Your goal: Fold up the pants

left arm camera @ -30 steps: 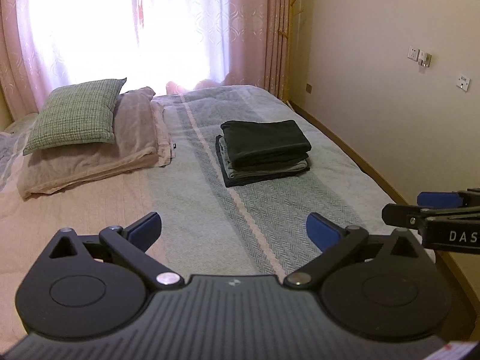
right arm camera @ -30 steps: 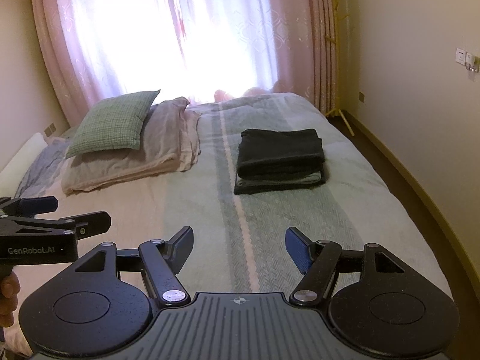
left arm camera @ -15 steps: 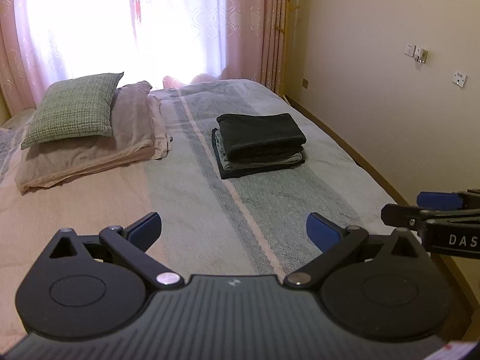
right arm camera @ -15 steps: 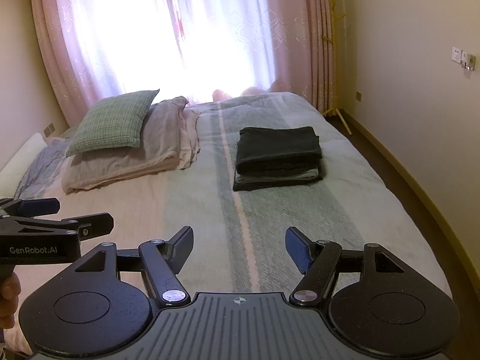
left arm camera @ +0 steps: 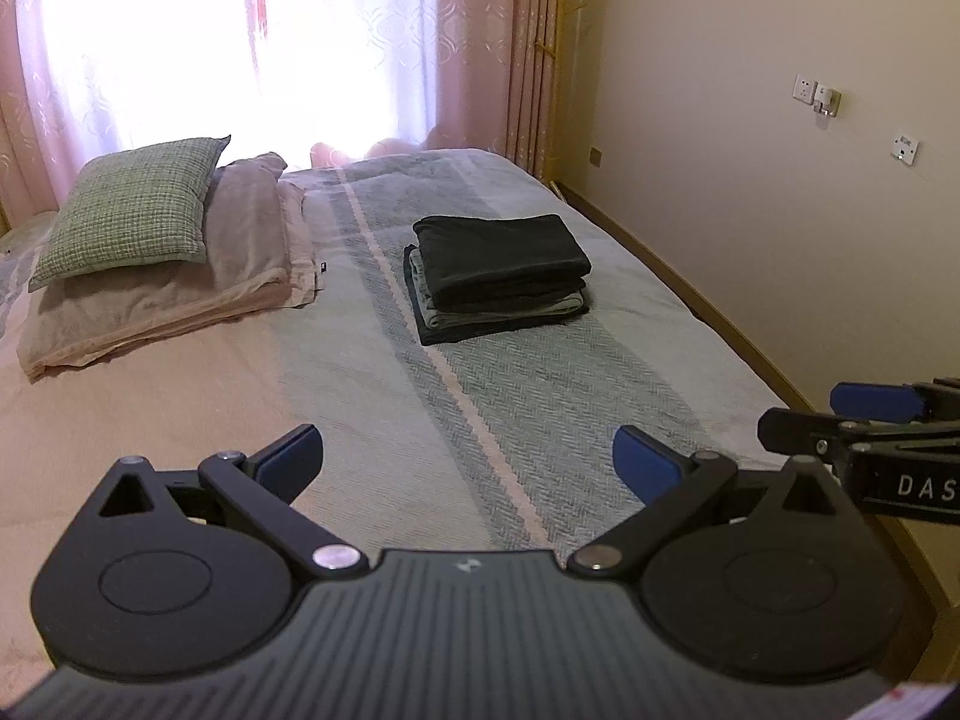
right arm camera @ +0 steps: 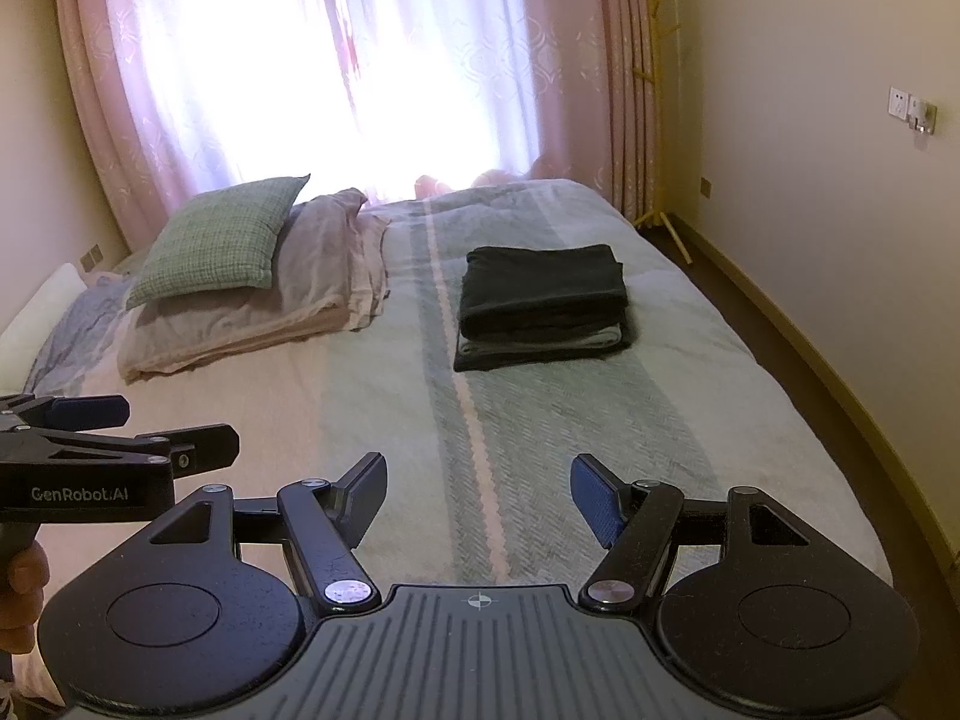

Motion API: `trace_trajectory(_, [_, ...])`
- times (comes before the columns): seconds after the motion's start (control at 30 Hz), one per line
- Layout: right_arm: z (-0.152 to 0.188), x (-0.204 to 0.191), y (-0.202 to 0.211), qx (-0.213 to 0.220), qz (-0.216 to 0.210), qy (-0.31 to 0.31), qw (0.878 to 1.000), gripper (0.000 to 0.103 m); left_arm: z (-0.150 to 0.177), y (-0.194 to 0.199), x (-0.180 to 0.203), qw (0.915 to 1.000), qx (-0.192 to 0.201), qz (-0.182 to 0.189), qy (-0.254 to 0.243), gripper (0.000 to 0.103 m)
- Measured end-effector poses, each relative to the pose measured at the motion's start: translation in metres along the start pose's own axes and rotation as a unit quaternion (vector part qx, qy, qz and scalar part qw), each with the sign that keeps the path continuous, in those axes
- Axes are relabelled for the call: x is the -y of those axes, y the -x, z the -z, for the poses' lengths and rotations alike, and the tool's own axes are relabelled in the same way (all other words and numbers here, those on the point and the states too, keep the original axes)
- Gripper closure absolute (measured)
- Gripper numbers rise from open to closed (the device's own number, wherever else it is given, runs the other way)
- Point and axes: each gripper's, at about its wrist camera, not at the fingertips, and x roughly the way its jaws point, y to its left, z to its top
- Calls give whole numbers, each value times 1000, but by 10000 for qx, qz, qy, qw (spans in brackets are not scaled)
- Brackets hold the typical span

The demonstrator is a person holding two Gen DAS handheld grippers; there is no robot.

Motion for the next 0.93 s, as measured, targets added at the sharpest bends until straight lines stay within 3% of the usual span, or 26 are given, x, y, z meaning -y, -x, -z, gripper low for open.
trace_trajectory(0.53, [-18,45,-11,-47,-317,268,9991,38,-13,-20,41,9994,-114,-285,183,1])
trace_trajectory(0.93, [-29,86,-15,-66,-444,319,9985,38,-26,-38,78,9992,21,-350,203,1])
